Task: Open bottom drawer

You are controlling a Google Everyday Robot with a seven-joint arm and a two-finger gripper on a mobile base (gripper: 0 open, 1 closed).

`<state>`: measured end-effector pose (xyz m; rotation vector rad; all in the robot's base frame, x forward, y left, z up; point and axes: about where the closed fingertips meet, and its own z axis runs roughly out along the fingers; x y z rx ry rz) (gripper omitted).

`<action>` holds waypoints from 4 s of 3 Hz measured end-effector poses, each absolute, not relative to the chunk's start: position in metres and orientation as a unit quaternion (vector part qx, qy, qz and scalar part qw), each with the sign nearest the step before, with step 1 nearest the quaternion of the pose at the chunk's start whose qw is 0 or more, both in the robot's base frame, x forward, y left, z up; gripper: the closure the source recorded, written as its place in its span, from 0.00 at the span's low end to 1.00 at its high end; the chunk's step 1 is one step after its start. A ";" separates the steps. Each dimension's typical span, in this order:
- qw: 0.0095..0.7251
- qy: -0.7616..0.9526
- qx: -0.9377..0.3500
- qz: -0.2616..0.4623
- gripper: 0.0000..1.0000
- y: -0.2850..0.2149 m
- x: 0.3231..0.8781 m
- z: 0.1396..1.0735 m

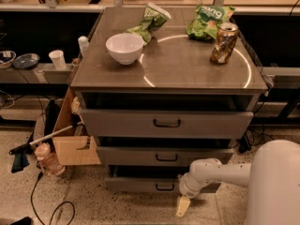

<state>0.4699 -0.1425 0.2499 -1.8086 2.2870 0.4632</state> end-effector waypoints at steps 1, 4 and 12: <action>0.097 0.785 -0.594 0.148 0.00 -0.145 0.484 0.239; 0.101 0.801 -0.571 0.146 0.00 -0.144 0.509 0.209; 0.065 0.791 -0.571 0.210 0.00 -0.153 0.455 0.205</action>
Offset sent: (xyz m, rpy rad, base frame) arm 0.0459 -0.0095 -0.0277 -0.0503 -0.0429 -0.1575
